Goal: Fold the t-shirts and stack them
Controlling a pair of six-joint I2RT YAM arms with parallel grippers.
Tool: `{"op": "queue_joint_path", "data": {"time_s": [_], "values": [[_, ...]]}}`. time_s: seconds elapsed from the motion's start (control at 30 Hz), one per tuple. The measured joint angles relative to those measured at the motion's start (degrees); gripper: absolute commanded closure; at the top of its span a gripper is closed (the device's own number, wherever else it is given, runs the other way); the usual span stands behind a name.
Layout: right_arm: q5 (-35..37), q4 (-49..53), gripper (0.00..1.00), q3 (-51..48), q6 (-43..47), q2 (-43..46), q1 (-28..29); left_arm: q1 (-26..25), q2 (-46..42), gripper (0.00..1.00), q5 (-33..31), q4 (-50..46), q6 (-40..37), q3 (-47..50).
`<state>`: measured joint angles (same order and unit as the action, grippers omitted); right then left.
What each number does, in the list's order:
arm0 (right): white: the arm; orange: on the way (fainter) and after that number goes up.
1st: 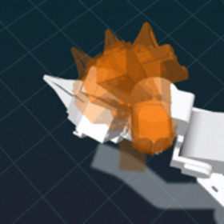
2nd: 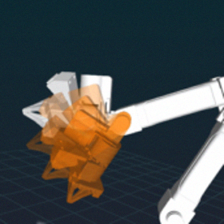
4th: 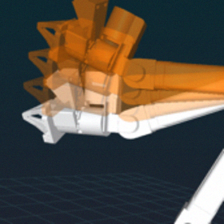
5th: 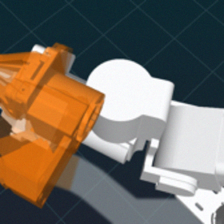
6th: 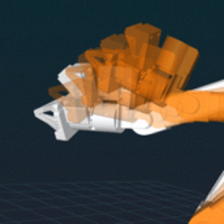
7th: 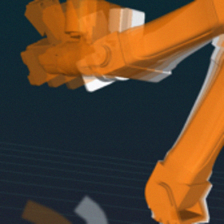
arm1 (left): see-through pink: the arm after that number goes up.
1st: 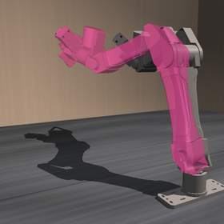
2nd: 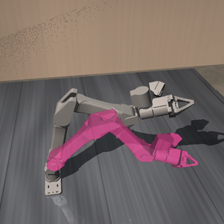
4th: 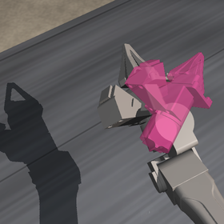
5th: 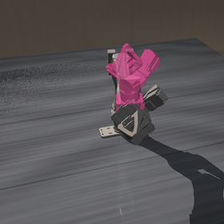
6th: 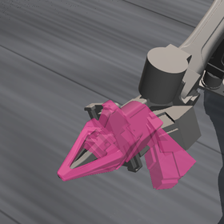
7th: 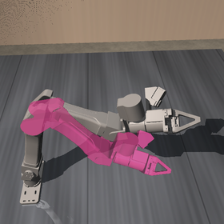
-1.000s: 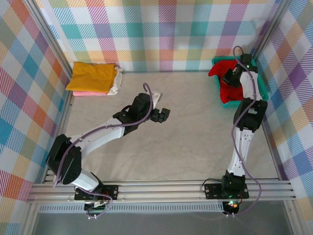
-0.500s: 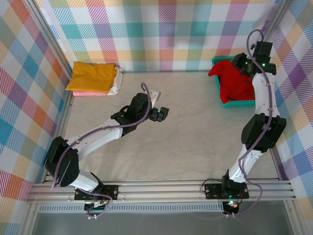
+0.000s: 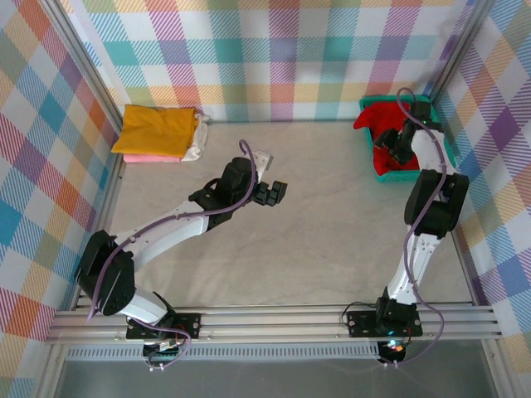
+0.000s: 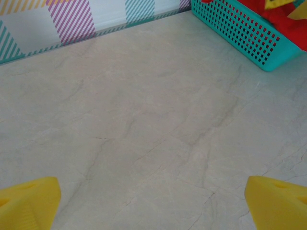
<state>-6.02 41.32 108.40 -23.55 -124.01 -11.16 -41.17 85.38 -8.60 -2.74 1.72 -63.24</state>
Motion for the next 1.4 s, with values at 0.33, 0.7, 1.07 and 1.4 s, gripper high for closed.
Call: {"op": "queue_joint_path", "data": {"time_s": [0.33, 0.7, 1.07, 1.4], "values": [[-3.7, 0.0, 1.00, 5.1, -2.5, -6.7, 0.0, 0.0, 0.7, 0.01, 0.0, -0.3, 0.0, -0.4], [-4.6, -4.1, 1.00, 0.7, -6.1, 5.5, -0.2, 0.0, 1.3, 0.01, 0.0, -0.3, 0.2, -1.6], [-4.5, -5.2, 1.00, 8.1, 1.4, 25.4, 9.9, 0.0, 0.5, 0.01, 0.2, -0.1, 0.2, -3.2], [-3.1, -5.7, 0.33, 18.8, 10.5, 25.8, 30.4, 0.0, -8.2, 0.00, -3.4, 2.1, 0.4, 1.9]]}}
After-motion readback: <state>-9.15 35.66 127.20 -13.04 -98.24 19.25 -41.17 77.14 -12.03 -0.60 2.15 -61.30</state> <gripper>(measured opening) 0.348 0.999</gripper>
